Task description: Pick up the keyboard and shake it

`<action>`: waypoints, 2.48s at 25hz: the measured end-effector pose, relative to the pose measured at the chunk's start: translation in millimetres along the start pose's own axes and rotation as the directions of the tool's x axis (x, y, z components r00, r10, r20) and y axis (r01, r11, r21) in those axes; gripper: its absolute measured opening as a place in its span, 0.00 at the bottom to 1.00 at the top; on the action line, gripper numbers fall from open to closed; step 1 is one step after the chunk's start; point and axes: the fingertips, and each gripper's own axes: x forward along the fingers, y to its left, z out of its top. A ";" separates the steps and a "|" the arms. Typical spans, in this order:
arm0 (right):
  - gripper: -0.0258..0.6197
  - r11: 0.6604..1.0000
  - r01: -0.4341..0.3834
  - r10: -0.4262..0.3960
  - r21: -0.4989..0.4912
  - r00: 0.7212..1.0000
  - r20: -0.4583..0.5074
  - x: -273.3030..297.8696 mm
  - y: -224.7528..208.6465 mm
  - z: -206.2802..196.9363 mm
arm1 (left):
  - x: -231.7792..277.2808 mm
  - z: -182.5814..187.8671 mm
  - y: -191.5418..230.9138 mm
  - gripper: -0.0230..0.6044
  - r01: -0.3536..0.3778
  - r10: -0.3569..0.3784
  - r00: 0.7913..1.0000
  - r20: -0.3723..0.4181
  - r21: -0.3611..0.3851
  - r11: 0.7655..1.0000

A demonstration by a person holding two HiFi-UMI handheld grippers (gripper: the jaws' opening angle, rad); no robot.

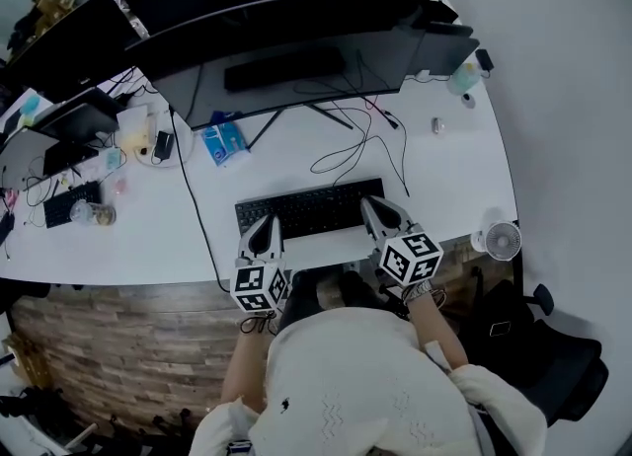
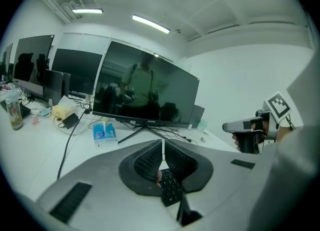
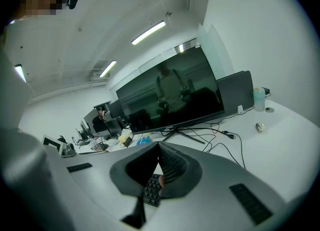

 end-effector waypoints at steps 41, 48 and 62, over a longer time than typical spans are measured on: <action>0.04 0.957 -0.103 0.196 -0.271 0.918 0.343 -81.8 86.5 183.2 | -59.4 197.0 -81.5 0.07 0.006 -0.065 0.924 0.376 0.156 0.988; 0.04 0.954 -0.116 0.213 -0.278 0.912 0.352 -86.0 89.2 183.7 | -62.5 199.3 -87.0 0.07 0.001 -0.066 0.921 0.385 0.166 0.986; 0.04 0.951 -0.143 0.235 -0.275 0.910 0.341 -85.8 90.3 178.1 | -64.5 190.4 -93.6 0.07 0.003 -0.059 0.927 0.370 0.152 0.988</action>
